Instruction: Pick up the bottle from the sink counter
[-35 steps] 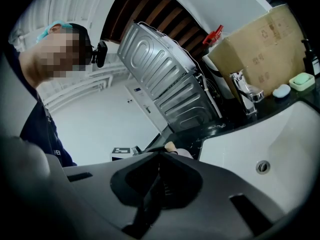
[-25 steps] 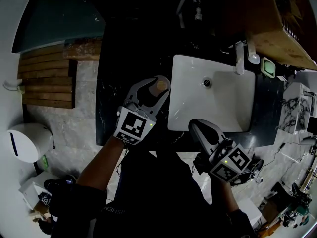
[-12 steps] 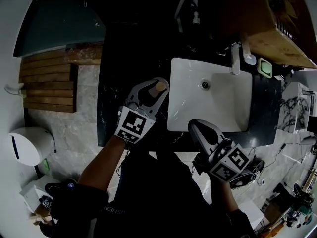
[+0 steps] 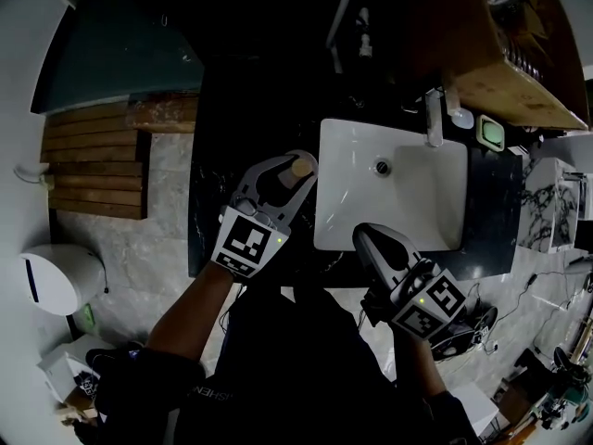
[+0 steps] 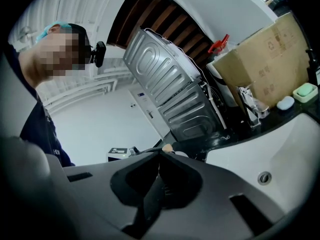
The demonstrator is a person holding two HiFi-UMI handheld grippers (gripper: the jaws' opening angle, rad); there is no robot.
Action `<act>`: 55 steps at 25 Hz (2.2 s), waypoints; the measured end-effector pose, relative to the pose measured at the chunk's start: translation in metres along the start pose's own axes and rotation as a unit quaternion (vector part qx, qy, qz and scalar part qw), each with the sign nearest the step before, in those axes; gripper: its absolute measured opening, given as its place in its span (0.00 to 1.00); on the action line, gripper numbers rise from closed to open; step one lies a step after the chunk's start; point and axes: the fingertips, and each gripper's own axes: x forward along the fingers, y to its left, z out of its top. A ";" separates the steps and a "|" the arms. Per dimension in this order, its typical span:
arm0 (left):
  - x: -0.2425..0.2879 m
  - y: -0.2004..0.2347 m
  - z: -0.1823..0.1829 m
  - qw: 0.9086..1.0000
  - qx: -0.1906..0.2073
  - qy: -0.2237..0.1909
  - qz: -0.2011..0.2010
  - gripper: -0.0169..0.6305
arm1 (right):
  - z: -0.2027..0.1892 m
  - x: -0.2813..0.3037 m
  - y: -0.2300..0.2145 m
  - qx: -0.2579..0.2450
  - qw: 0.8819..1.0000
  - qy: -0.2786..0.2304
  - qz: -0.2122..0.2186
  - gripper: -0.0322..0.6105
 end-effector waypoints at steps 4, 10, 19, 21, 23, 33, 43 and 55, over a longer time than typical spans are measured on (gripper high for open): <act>-0.016 -0.002 0.030 1.000 0.011 -0.021 0.001 0.24 | 0.012 0.001 0.007 -0.009 1.000 -0.010 0.005 0.09; -0.040 0.000 0.066 0.998 0.033 -0.044 0.007 0.24 | 0.033 0.007 0.019 -0.020 0.999 -0.033 0.017 0.09; -0.065 -0.008 0.102 0.996 0.060 -0.068 0.006 0.24 | 0.055 0.013 0.036 -0.056 0.997 -0.049 0.032 0.09; -0.071 -0.009 0.106 0.995 0.063 -0.072 0.005 0.24 | 0.060 0.015 0.041 -0.063 0.996 -0.053 0.036 0.09; -0.075 -0.012 0.110 0.995 0.066 -0.074 0.003 0.24 | 0.064 0.017 0.046 -0.070 0.995 -0.057 0.040 0.09; -0.094 -0.023 0.125 0.993 0.086 -0.084 -0.010 0.24 | 0.078 0.016 0.063 -0.092 0.991 -0.076 0.053 0.09; -0.104 -0.039 0.119 0.993 0.092 -0.075 -0.022 0.24 | 0.074 0.012 0.072 -0.097 0.990 -0.083 0.057 0.09; -0.122 -0.045 0.124 0.992 0.090 -0.087 -0.020 0.24 | 0.066 0.008 0.084 -0.110 0.989 -0.080 0.059 0.09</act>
